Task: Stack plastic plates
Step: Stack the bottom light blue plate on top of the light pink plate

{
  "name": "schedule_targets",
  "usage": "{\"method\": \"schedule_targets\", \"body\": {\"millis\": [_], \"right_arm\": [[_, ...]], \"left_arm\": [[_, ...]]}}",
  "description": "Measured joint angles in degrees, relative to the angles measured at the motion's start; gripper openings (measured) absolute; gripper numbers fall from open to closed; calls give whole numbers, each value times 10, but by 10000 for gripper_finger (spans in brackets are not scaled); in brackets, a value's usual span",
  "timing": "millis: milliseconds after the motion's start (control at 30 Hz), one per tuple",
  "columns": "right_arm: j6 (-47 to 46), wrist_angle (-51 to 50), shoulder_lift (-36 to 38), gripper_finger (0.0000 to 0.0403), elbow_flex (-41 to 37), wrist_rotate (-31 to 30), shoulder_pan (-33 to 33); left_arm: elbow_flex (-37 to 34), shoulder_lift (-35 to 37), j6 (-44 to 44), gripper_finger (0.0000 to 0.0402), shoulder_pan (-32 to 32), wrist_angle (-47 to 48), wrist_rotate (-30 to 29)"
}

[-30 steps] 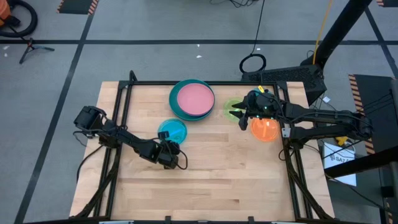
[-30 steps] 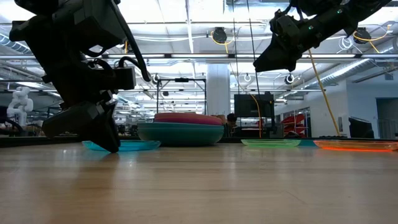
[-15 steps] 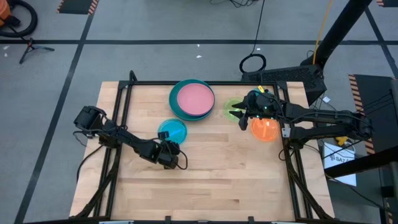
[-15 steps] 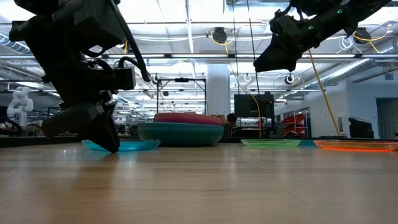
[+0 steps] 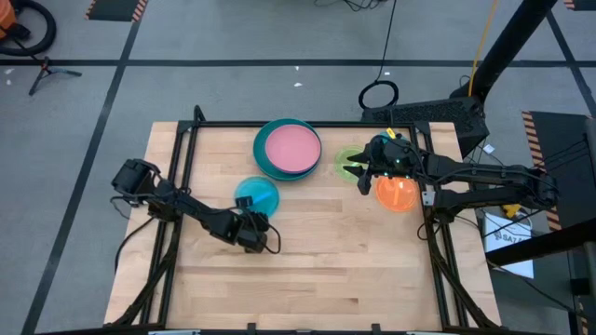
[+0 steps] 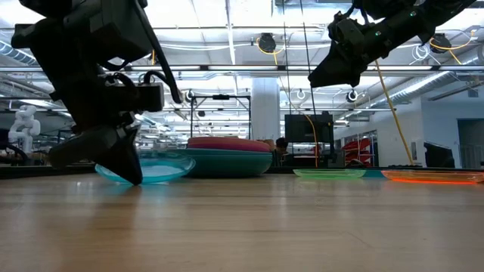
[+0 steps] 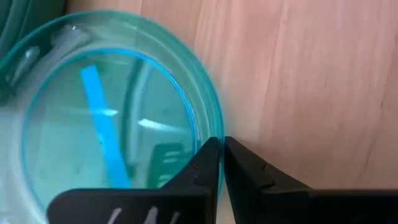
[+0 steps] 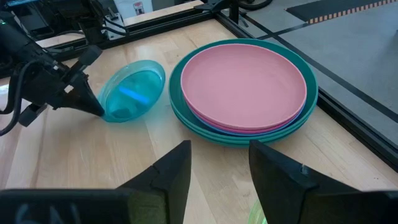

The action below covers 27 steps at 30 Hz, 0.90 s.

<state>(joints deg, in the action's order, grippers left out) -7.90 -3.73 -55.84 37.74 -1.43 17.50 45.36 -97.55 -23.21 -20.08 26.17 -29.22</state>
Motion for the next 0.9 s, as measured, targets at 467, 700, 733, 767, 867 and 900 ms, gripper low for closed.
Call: {"method": "schedule_targets", "body": {"millis": [467,700,733,767,867,900], "right_arm": [[-10,-15,0,155,0,0,0],[-11,-13,0,155,0,0,0],[-11,-13,0,155,0,1,0],[-11,-13,0,155,0,1,0],[-11,-13,0,155,0,1,0],[-11,-13,0,155,0,1,0]], "left_arm": [[77,1,-1,25,-30,134,-39],[77,1,-30,26,-33,130,-68],[77,1,-30,26,-33,130,-68],[77,1,-30,26,-33,131,-69],[71,1,-29,30,-33,127,-69],[67,1,-29,34,-33,125,-69]]}}
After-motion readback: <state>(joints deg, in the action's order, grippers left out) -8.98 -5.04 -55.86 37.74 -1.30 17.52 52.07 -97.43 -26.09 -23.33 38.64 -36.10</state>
